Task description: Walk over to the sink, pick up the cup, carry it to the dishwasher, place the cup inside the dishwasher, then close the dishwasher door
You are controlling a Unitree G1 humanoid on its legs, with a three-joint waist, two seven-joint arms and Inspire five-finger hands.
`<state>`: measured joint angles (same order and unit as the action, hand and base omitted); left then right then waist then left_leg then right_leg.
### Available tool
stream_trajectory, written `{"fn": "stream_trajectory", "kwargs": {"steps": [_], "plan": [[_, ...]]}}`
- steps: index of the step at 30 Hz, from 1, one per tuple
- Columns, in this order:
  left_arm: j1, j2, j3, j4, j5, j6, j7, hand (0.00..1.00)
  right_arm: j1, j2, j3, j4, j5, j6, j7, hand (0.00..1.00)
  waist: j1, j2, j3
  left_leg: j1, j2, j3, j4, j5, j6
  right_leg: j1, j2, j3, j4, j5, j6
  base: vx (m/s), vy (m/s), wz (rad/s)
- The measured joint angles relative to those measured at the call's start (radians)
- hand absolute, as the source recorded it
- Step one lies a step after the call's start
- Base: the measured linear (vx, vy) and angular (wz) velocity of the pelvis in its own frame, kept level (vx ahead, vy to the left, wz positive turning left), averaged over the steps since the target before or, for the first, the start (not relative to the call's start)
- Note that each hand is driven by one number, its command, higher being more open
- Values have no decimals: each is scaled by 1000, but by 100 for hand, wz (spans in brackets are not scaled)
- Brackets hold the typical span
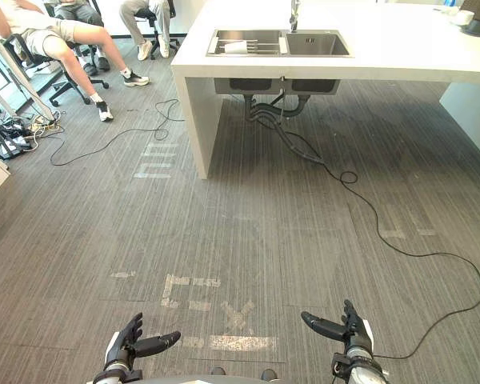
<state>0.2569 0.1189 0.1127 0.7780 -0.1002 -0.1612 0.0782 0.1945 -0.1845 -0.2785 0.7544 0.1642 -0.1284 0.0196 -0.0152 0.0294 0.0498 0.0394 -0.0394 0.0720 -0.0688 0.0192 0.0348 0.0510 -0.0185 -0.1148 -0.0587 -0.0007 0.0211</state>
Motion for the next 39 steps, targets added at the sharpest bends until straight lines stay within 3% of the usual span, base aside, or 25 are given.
{"fn": "stream_trajectory", "kwargs": {"steps": [27, 36, 39], "plan": [[-27, -15, -2, 45, 4, 3, 2, 100, -38, 28, -30, 68, 41, 8, -20, 100, -2, -23, 14, 8, 0, 15, -17, 4, -6, 0, 1, 9, -10, 0, 0, -5, -1, -1], [-18, -14, -2, -1, 5, 3, 2, 100, -53, 28, -35, 55, 41, 10, -21, 100, 2, -21, 13, 14, 3, 55, -17, -19, -7, -10, 4, 53, -10, -1, 0, -13, -1, -15], [-10, -15, -3, -30, 5, 3, 3, 100, -72, 27, -48, 45, 41, 15, -23, 100, 5, -21, 15, -4, 3, 78, 17, -55, 2, -22, 2, 79, -5, -6, 8, 21, 17, -22]]}}
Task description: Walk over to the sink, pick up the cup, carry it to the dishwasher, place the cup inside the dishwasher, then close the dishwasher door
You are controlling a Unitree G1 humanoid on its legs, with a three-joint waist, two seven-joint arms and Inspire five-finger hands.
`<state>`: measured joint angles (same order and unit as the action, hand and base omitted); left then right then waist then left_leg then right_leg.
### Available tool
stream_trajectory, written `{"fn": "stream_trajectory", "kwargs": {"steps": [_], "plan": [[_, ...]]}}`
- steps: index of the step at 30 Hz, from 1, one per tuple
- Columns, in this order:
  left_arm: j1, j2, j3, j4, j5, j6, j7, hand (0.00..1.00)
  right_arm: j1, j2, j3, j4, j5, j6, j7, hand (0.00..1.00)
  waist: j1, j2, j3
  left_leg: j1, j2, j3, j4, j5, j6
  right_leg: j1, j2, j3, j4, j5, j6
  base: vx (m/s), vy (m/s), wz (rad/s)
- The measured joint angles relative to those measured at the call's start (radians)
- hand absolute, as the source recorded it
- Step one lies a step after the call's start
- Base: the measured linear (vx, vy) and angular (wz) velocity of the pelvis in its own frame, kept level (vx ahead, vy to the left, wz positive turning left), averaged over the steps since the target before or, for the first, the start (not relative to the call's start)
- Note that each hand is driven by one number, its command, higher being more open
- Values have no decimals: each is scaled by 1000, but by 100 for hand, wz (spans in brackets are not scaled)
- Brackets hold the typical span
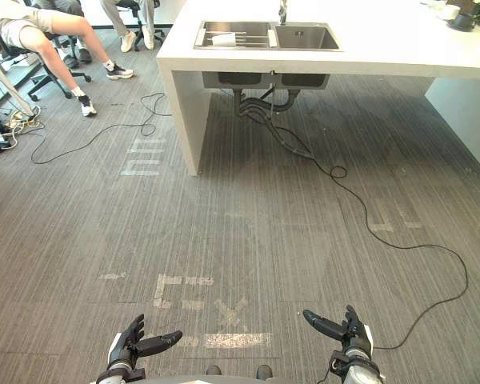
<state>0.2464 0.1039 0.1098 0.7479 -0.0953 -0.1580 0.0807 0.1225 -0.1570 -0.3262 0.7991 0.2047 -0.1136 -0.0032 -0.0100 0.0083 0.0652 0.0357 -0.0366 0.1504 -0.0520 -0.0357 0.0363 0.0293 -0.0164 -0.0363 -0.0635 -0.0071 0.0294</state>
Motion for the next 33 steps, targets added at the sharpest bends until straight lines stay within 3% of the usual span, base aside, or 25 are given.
{"fn": "stream_trajectory", "kwargs": {"steps": [3, 5, 7, 8, 10, 13, 15, 16, 17, 18, 20, 22, 23, 26, 28, 30, 32, 33], "plan": [[2, -3, -2, -35, 0, 0, 0, 100, -4, -4, -22, -32, 0, 1, -5, 100, 8, 10, 19, -21, 2, 18, 94, -67, 13, -41, -8, 16, 128, -75, 19, 89, 42, -20], [9, -4, -2, -50, -1, -1, 0, 100, -8, -14, -22, -35, 0, 1, -6, 100, 14, 18, 29, -16, 2, 34, 143, -108, 20, -102, -22, 6, 305, -152, 63, 121, 62, -18], [5, -4, -4, -54, -1, -1, 0, 100, -16, -17, -22, -35, 0, 1, -6, 100, 13, 27, 52, 12, 1, 36, 158, -128, 28, -162, -38, -28, 493, -182, 103, 137, 76, -5], [1, -4, -7, -65, -1, 0, 0, 100, -16, -17, -21, -36, -1, 2, -5, 100, 8, 25, 64, 34, 0, 32, 160, -147, 42, -223, -60, -72, 645, -184, 100, 118, 69, 5], [1, 0, -12, -70, -1, 2, 2, 100, -17, -20, -20, -36, -1, 14, -4, 100, 5, 30, 83, 72, -9, 18, 160, -161, 46, -273, -99, -134, 764, -228, 84, 169, 44, 20], [-10, 4, -9, -71, -2, 2, 7, 100, -37, -30, -18, -36, -2, 17, -5, 100, -13, 33, 95, 100, 0, -7, 149, -173, 34, -329, -122, -203, 708, -247, 68, 223, -9, 25], [-32, 5, -7, -71, -2, 2, 9, 100, -65, -42, -15, -36, -2, 19, -4, 100, -11, 54, 118, 118, 35, -13, 145, -189, 7, -366, -106, -245, 589, -232, 57, 264, -63, 13], [-41, 12, -7, -71, -2, 2, 11, 100, -77, -44, -13, -38, -2, 20, -5, 100, -10, 52, 122, 128, 46, -15, 144, -203, -18, -382, -93, -251, 497, -175, 42, 315, -119, 11], [-43, 19, -7, -69, -2, 2, 17, 100, -73, -45, -8, -54, -3, 20, -6, 100, -10, 37, 120, 151, 45, -19, 141, -221, -46, -384, -96, -243, 443, -84, -7, 437, -207, 17], [-43, 19, -6, -65, -2, 2, 21, 100, -65, -45, -8, -62, -3, 20, -6, 100, -14, 32, 117, 166, 46, -27, 141, -231, -62, -380, -100, -244, 458, -35, -25, 498, -286, 21], [-42, 2, 1, -51, -2, 1, 29, 100, -61, -51, -8, -71, -3, 22, -7, 100, -24, 56, 102, 171, 88, -33, 177, -251, -94, -380, -82, -263, 504, -56, -62, 399, -261, 16], [-60, -7, 1, -37, -3, 1, 28, 100, -73, -52, 6, -75, -2, 22, -10, 100, -26, 65, 100, 45, 149, -31, 446, -260, -111, -328, -33, -281, 438, -75, -75, 387, -293, 7], [-65, -12, 0, -38, -3, 1, 27, 100, -71, -53, 28, -79, -1, 22, -16, 100, -26, 74, 105, -56, 210, -33, 704, -236, -122, -249, 11, -298, 359, -67, -89, 525, -373, 7], [-68, -19, 0, -40, -4, 2, 26, 100, -54, -52, 62, -86, 1, 15, -23, 100, 7, 62, 121, -185, 314, 22, 1084, -254, -86, -30, 80, -283, 211, -71, -135, 432, -253, -15], [-81, -30, -1, -48, -5, 1, 26, 100, -60, -53, 60, -107, 8, 7, -32, 100, 22, 53, 125, -283, 306, 49, 1077, -262, -74, 24, 79, -261, 166, -76, -142, 415, -135, -26], [-91, -31, 0, -69, -5, 1, 27, 100, -82, -47, 57, -104, 8, 5, -40, 100, 28, 55, 129, -365, 266, 57, 960, -266, -76, 59, 65, -240, 131, -76, -142, 374, -2, -27], [-111, -38, -1, -76, -5, 1, 28, 100, -84, -32, 47, -99, 7, 6, -44, 100, 50, 37, 146, -387, 159, 48, 639, -230, -84, 124, 19, -222, 95, -95, -112, 412, 95, -21], [-113, -46, -2, -79, -5, 1, 28, 100, -78, -31, 45, -99, 7, 6, -45, 100, 49, 33, 149, -386, 123, 42, 478, -158, -82, 144, 10, -223, 88, -110, -90, 464, 177, -5]]}}
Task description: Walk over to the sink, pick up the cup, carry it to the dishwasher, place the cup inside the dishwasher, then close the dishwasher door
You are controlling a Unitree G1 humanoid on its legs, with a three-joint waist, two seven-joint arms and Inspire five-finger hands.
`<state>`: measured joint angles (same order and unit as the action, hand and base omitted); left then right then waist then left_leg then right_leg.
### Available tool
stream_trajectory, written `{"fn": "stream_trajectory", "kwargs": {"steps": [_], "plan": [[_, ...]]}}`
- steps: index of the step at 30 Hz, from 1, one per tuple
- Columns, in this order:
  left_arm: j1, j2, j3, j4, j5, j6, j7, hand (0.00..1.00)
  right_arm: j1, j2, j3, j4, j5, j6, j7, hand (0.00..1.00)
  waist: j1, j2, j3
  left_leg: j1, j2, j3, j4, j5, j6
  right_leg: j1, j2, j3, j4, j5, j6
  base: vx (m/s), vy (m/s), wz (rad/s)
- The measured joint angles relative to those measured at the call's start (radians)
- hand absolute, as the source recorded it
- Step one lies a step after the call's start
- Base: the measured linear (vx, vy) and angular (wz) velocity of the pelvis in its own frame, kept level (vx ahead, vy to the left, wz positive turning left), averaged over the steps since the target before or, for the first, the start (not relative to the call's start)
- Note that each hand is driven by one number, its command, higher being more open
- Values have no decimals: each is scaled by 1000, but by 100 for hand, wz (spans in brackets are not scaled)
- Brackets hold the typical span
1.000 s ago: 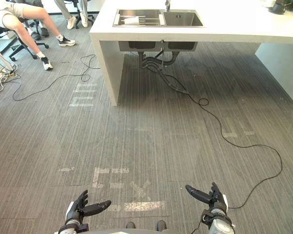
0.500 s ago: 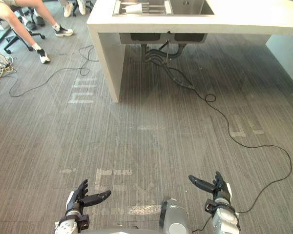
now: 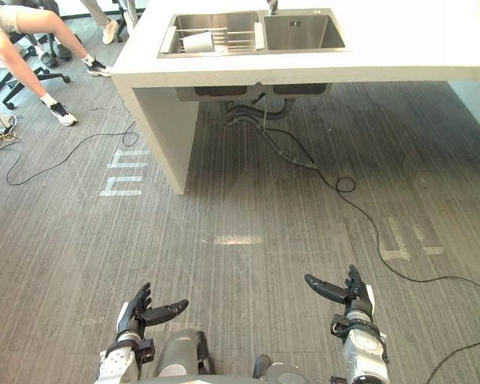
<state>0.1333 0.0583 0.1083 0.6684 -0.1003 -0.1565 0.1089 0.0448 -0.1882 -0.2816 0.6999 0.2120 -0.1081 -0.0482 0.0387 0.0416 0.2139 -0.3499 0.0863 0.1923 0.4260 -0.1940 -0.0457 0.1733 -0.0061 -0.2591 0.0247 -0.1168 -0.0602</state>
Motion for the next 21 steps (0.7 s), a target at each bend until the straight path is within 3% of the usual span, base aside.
{"fn": "stream_trajectory", "kwargs": {"steps": [1, 2, 3, 5, 7, 9, 10, 12, 13, 15, 17, 18, 19, 20, 21], "plan": [[5, -11, 0, -9, 0, -2, 2, 100, 13, -5, -1, 1, 0, 0, -3, 100, 2, 28, -13, 3, -17, -20, -175, 117, 7, 20, 13, 3, -8, -24, 30, 408, 185, -6], [11, -12, 1, -8, 0, -2, 4, 100, 29, 0, 1, 2, 0, 1, -5, 100, 4, 46, -24, 4, -10, -45, -200, 226, 49, 41, 24, 12, -4, -53, 52, 433, 209, -15], [17, -8, 3, -6, -1, -2, 8, 100, 39, 10, 6, 1, 0, 2, -4, 100, 4, 43, -28, 7, -14, -53, -189, 278, 92, 54, 22, 19, 3, -71, 68, 373, 184, -11], [14, 11, 13, -4, -2, -2, 21, 100, 81, 66, 24, -23, -9, 2, 5, 100, 9, -32, -34, -2, -77, -10, -116, 179, 124, 37, -65, 39, 89, -148, 105, 456, 177, -13], [13, 5, 13, 8, -5, 5, 21, 100, 88, 76, 26, -11, -17, 9, 10, 100, 8, -35, -35, 19, -90, 9, -91, 117, 135, -35, -107, 77, 280, -165, 128, 500, 201, -25], [32, 6, 12, 7, -24, 5, 22, 100, 115, 81, 27, -6, -23, 9, 12, 100, -4, -38, -34, 106, -114, 15, -112, 75, 143, -129, -163, 108, 582, -126, 210, 552, 239, -11], [40, 11, 13, 6, -39, 5, 29, 100, 134, 81, 31, 0, -41, 9, 13, 100, -10, -37, -34, 172, -123, 15, -123, 50, 155, -190, -192, 118, 775, -123, 217, 284, 95, -2], [53, 25, 18, 4, -47, 5, 47, 100, 160, 80, 48, 1, -49, 9, 13, 100, -23, -36, -37, 272, -130, 6, -160, 25, 159, -265, -216, 88, 931, -146, 178, 368, 83, 12], [54, 33, 22, 2, -53, 2, 52, 100, 162, 80, 57, 1, -53, 9, 12, 100, -32, -36, -38, 312, -131, -7, -187, 23, 159, -307, -212, 72, 939, -159, 159, 521, 74, 32], [31, 46, 27, 2, -66, -2, 64, 100, 160, 80, 70, 3, -58, 9, 12, 100, -47, -32, -35, 377, -117, -35, -236, 23, 157, -394, -170, 51, 800, -184, 119, 468, -9, 39], [14, 40, 41, 3, -68, -4, 67, 100, 145, 79, 75, 4, -58, 8, 12, 100, -57, -19, -27, 418, -94, -59, -265, 18, 145, -436, -119, 57, 571, -172, 122, 368, -82, 38], [9, 41, 41, 3, -67, -7, 68, 100, 143, 80, 78, 4, -58, 7, 12, 100, -58, -20, -28, 441, -89, -66, -284, 10, 125, -443, -90, 75, 384, -106, 125, 361, -115, 45], [9, 42, 41, 7, -67, -9, 68, 100, 149, 81, 79, 5, -58, 4, 9, 100, -59, -30, -31, 468, -90, -77, -293, -15, 89, -442, -73, 117, 268, 56, 98, 448, -175, 55], [5, 35, 42, 26, -67, -10, 68, 100, 156, 78, 78, 12, -58, 4, 7, 100, -62, -31, -38, 487, -88, -97, -295, -27, 75, -437, -67, 141, 282, 123, 112, 390, -172, 41], [6, 29, 41, 38, -67, -9, 69, 100, 153, 74, 79, 22, -58, 5, 7, 100, -58, -18, -46, 494, -74, -103, -295, -31, 69, -438, -57, 134, 290, 120, 104, 415, -198, 20]]}}
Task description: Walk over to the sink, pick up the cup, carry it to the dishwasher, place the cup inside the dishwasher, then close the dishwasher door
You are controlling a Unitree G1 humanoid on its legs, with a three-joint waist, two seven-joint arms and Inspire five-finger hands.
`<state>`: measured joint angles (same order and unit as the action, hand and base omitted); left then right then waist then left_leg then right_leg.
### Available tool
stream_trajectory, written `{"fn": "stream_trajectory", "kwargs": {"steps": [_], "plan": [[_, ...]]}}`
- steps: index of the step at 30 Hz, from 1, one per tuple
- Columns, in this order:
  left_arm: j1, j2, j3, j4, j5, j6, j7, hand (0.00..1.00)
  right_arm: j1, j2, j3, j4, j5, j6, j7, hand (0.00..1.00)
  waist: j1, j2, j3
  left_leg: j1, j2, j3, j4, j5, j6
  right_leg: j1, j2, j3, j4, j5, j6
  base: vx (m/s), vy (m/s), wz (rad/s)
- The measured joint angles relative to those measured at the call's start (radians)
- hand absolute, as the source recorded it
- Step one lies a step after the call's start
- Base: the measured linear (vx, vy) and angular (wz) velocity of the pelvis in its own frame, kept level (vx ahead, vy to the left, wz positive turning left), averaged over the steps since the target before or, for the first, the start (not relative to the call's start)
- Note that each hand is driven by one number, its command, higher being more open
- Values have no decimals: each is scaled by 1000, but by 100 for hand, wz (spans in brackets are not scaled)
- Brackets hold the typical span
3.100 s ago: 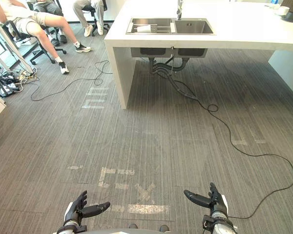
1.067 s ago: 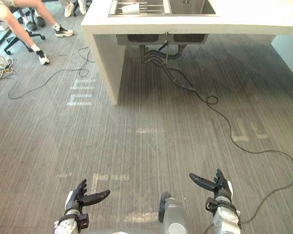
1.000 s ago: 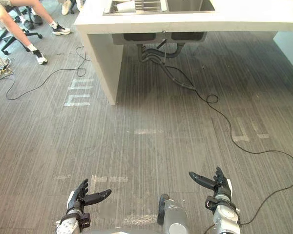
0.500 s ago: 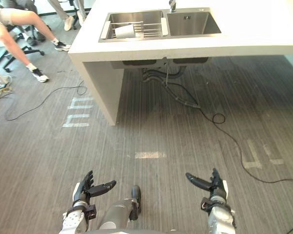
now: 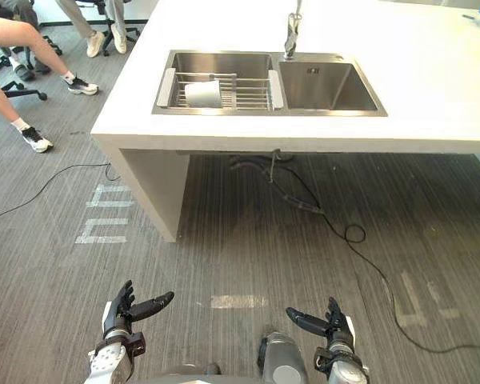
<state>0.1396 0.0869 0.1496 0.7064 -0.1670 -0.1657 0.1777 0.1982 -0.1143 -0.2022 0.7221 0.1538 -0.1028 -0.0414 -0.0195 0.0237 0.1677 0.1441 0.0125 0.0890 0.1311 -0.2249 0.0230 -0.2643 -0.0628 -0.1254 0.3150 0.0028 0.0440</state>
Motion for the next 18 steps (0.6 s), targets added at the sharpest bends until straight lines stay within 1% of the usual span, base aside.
{"fn": "stream_trajectory", "kwargs": {"steps": [1, 2, 3, 4, 5, 6, 7, 8, 9, 10, 11, 12, 13, 14, 15, 16, 17, 18], "plan": [[13, -8, 2, 3, 0, -1, -1, 100, -5, 2, 13, 2, 0, -1, 0, 100, 4, 18, -14, -10, 29, -7, 26, -15, -25, 7, 18, -18, -2, -50, -15, 323, -157, 6], [15, -10, 2, 7, 0, -1, -1, 100, -9, 6, 16, 4, 0, 0, 1, 100, 4, 21, -15, -23, 39, -10, 53, -19, -32, 12, 25, -24, -6, -59, -21, 356, -207, 26], [15, -19, 2, 5, 0, 2, -2, 100, -10, 22, 16, 5, 1, 0, 0, 100, 3, 24, -12, -75, 59, -20, 172, -29, -49, 45, 32, -48, -34, -76, -31, 320, -239, 45], [16, -33, 2, -5, 0, 6, -2, 100, -1, 35, 16, 0, 2, 0, -2, 100, 3, 24, -11, -127, 77, -22, 315, -29, -55, 87, 39, -69, -61, -82, -36, 383, -281, 70], [24, -55, 1, -40, -1, 13, -1, 100, 28, 45, 24, -21, 8, 1, -3, 100, 8, 33, -5, -205, 122, -11, 543, 4, -94, 162, 55, -97, -98, -92, -47, 321, -217, 58], [34, -65, 0, -71, -1, 15, 1, 100, 41, 46, 36, -35, 12, 1, -4, 100, 12, 35, 1, -243, 152, 3, 643, 5, -99, 198, 65, -104, -111, -100, -57, 317, -162, 37], [50, -73, -3, -128, -1, 15, 5, 100, 50, 49, 53, -53, 13, 0, -5, 100, 27, 34, 6, -282, 192, 31, 754, -1, -90, 238, 76, -109, -130, -115, -74, 305, -130, 13], [56, -77, -7, -225, 0, 17, 17, 100, 56, 61, 57, -87, 15, -1, -8, 100, 41, 27, 10, -356, 236, 69, 837, -22, -65, 290, 81, -117, -168, -125, -76, 287, -117, 13], [55, -80, -8, -269, 0, 16, 23, 100, 58, 63, 54, -104, 20, -1, -11, 100, 41, 26, 10, -387, 245, 76, 841, -33, -63, 303, 81, -122, -181, -127, -75, 276, -80, 16], [55, -81, -10, -363, 0, 13, 36, 100, 59, 62, 51, -126, 20, -9, -15, 100, 43, 24, 12, -428, 246, 98, 797, -47, -60, 322, 75, -124, -200, -131, -68, 335, 11, 14], [50, -77, -11, -441, 2, 6, 53, 100, 61, 61, 51, -141, 20, -14, -19, 100, 52, 19, 14, -439, 223, 116, 683, -55, -58, 344, 56, -125, -210, -135, -56, 351, 54, 12], [48, -76, -11, -472, 2, 4, 60, 100, 67, 61, 50, -149, 20, -15, -20, 100, 53, 19, 15, -439, 204, 116, 623, -55, -58, 352, 46, -129, -213, -133, -42, 369, 130, 19], [46, -79, -10, -546, 16, 4, 74, 100, 82, 53, 32, -164, 20, -16, -19, 100, 54, 19, 15, -444, 164, 110, 501, -51, -65, 370, 24, -142, -213, -131, -29, 190, 88, 22], [46, -79, -11, -580, 21, 3, 80, 100, 91, 54, 30, -171, 20, -15, -20, 100, 56, 16, 16, -445, 142, 110, 442, -44, -73, 379, 9, -146, -212, -135, -23, 334, 204, 23], [49, -81, -10, -655, 49, 2, 98, 100, 116, 46, 27, -194, 19, -16, -19, 100, 61, 19, 14, -442, 97, 104, 298, 10, -74, 396, -17, -147, -208, -155, 2, 358, 232, 10], [60, -85, -4, -734, 68, -1, 113, 100, 139, 31, 23, -209, 18, -18, -12, 100, 68, 34, 5, -420, 79, 89, 173, 178, -56, 411, -22, -141, -205, -183, 35, 446, 282, -2], [62, -84, 0, -769, 74, -6, 123, 100, 141, 36, 23, -203, 17, -18, -8, 100, 73, 29, 4, -398, 63, 98, 159, 194, 1, 424, -32, -129, -204, -196, 48, 397, 215, -1], [61, -73, 2, -839, 98, -5, 147, 100, 160, 52, 35, -213, 14, -15, 1, 100, 72, 1, -2, -390, 33, 106, 163, 175, 17, 429, -65, -108, -201, -201, 40, 394, 196, 11]]}}
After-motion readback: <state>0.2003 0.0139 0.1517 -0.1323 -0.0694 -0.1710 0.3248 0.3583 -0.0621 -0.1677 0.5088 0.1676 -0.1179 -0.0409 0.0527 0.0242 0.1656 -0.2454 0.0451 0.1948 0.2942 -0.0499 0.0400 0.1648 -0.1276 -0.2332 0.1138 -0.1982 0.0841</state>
